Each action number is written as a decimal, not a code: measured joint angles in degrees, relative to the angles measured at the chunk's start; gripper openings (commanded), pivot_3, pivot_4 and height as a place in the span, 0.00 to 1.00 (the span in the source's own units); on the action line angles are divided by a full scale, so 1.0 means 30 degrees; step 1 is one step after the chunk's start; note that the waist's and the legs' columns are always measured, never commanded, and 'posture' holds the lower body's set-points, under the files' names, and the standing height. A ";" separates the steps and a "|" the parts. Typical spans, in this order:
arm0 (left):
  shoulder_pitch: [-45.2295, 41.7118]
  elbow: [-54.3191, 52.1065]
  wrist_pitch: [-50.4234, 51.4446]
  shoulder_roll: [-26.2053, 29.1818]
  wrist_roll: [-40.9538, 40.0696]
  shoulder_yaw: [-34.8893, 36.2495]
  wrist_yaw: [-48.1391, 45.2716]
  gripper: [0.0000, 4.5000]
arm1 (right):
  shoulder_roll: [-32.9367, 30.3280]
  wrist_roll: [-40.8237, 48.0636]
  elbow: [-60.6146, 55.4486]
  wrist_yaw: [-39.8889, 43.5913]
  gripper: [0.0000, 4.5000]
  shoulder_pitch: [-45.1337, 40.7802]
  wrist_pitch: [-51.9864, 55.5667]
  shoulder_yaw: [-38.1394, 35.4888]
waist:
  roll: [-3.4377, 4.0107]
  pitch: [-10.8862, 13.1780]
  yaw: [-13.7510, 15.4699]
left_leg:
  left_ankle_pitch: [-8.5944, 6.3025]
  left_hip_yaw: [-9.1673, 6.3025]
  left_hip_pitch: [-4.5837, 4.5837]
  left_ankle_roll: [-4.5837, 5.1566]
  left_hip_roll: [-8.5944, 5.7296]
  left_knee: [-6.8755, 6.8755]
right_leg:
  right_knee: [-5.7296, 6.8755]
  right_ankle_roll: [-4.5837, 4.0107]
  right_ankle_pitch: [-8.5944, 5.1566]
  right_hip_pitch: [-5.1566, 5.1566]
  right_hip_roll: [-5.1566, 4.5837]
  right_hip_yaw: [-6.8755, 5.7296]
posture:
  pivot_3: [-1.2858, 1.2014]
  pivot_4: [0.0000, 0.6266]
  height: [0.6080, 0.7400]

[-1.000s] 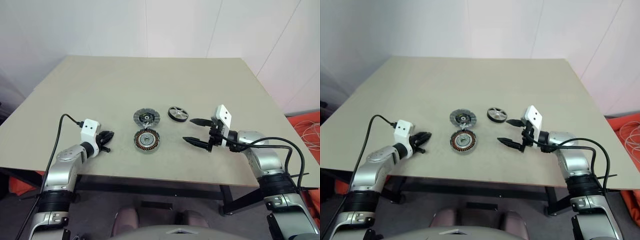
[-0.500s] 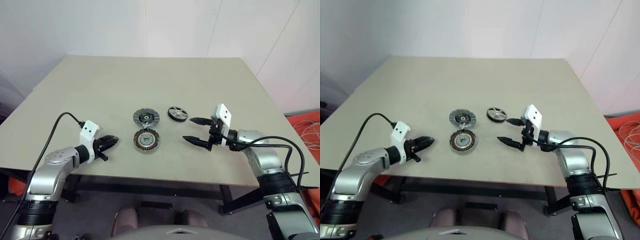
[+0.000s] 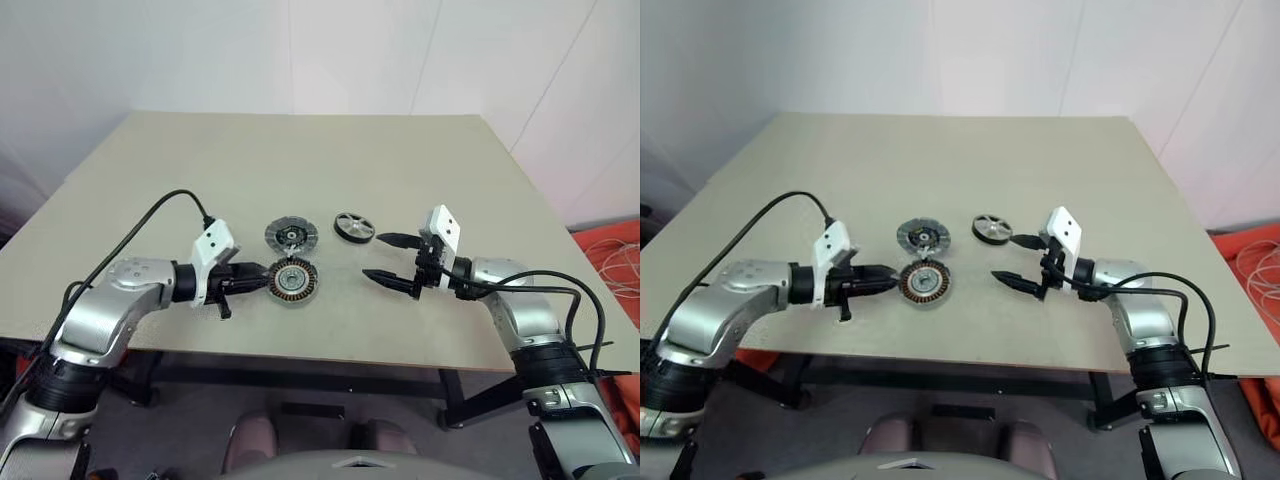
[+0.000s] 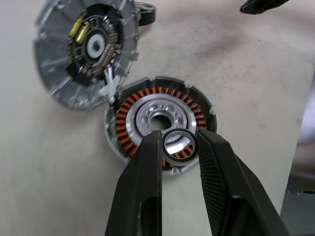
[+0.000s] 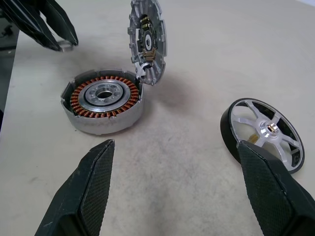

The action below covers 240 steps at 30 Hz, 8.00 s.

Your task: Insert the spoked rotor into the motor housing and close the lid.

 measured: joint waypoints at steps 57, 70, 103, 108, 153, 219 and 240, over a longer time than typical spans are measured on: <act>-0.4433 0.4742 -0.1161 -0.1678 0.3008 -0.2994 -0.3535 0.99 | 0.0640 0.0013 -0.0631 -0.0963 1.00 0.0599 0.0057 0.0157 | 0.0001 0.0002 0.0065 | 0.0000 0.0000 -0.0009 0.0001 0.0000 -0.0010 | 0.0001 -0.0008 0.0004 -0.0007 -0.0006 -0.0003 | 0.52 0.00 1.00; -0.0951 -0.0656 0.0792 0.1028 0.0543 0.1525 -0.1713 1.00 | 0.0667 0.0382 -0.3291 -0.1335 0.72 -0.1921 0.5998 0.2003 | 0.0015 0.0011 -0.0198 | 0.0006 -0.0002 -0.0001 -0.0014 0.0002 -0.0017 | 0.0002 -0.0003 0.0001 -0.0007 0.0002 -0.0002 | 0.52 0.00 1.00; 0.4709 0.2854 -0.4121 0.0065 0.1134 0.5682 0.3212 1.00 | 0.3395 -0.5573 0.0580 -0.1690 0.01 -0.8093 0.8507 0.9633 | -0.0074 0.0041 -0.0417 | 0.0030 -0.0016 -0.0001 -0.0062 0.0032 -0.0023 | 0.0050 -0.0015 0.0007 -0.0032 0.0018 0.0003 | 0.52 0.00 1.00; 0.4710 0.2472 -0.4111 -0.0022 0.1047 0.5679 0.3324 1.00 | 0.3903 -0.5876 0.1028 -0.1544 0.01 -0.8268 0.8175 0.9749 | -0.0079 0.0039 -0.0423 | 0.0031 -0.0016 0.0000 -0.0063 0.0033 -0.0021 | 0.0052 -0.0018 0.0009 -0.0030 0.0019 0.0004 | 0.52 0.00 1.00; 0.3666 0.2695 -0.4341 -0.0839 0.1150 0.4737 0.3659 1.00 | 0.5300 -0.6324 0.2170 -0.0753 0.01 -0.9103 0.7292 0.8643 | -0.0102 0.0039 -0.0429 | 0.0055 -0.0017 0.0021 -0.0104 0.0066 0.0008 | 0.0149 -0.0047 0.0001 -0.0046 0.0039 0.0005 | 0.52 0.00 1.00; 0.3050 0.2868 -0.4349 -0.1579 0.1225 0.4221 0.4370 1.00 | 0.7043 -0.4907 0.6244 -0.1313 0.01 -0.8338 0.6169 0.5974 | -0.0112 0.0039 -0.0428 | 0.0075 -0.0016 0.0013 -0.0136 0.0087 0.0030 | 0.0227 -0.0081 -0.0012 -0.0083 0.0040 0.0008 | 0.52 0.00 1.00; 0.2737 0.3048 -0.4344 -0.1633 0.1222 0.4014 0.4382 1.00 | 0.6354 -0.5578 0.5959 -0.0970 0.01 -0.7857 0.5234 0.6721 | -0.0115 0.0037 -0.0447 | 0.0076 -0.0011 0.0100 -0.0139 0.0094 0.0028 | 0.0229 -0.0082 -0.0019 -0.0012 0.0040 0.0007 | 0.52 0.00 1.00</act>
